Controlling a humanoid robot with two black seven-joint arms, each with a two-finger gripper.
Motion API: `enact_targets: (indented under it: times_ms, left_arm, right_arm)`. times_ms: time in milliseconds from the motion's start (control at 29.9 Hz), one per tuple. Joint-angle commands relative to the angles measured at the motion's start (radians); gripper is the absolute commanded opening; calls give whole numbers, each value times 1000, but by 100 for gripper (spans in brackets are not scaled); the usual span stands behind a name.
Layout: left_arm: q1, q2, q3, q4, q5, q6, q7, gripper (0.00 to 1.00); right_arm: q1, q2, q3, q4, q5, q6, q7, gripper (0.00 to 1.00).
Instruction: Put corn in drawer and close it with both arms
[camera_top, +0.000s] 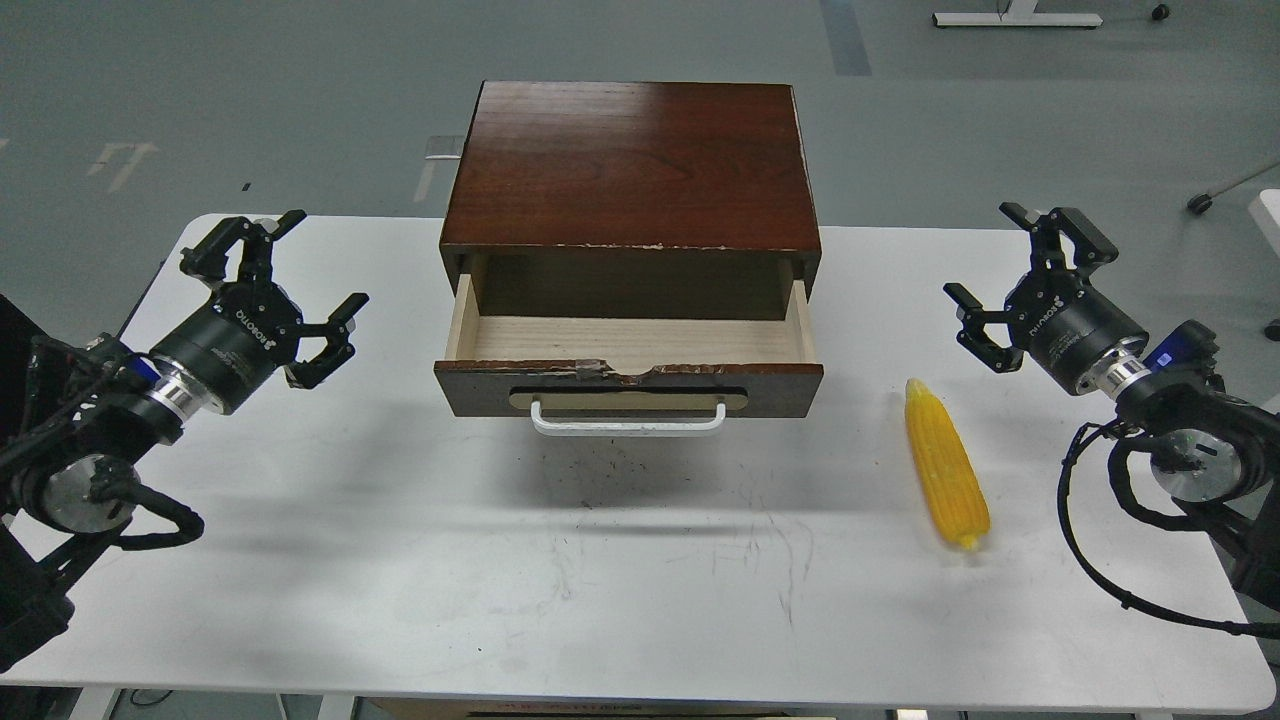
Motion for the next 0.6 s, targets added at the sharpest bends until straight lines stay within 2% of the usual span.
enact_targets:
  times_ms: [0, 334, 434, 568]
  left_arm:
    - [13, -2, -10, 4, 0, 0, -2, 100]
    - [2, -5, 3, 44, 2, 0, -1, 100]
    - [-37, -4, 7, 76, 2, 0, -4, 100]
    - [-54, -4, 7, 74, 2, 0, -8, 100]
  right_arm:
    - [-5, -4, -1, 2, 0, 0, 3, 100]
    - [7, -6, -16, 6, -11, 0, 15, 100]
    - [24, -52, -16, 20, -98, 0, 32, 100]
    - [70, -164, -18, 87, -340, 0, 41, 100]
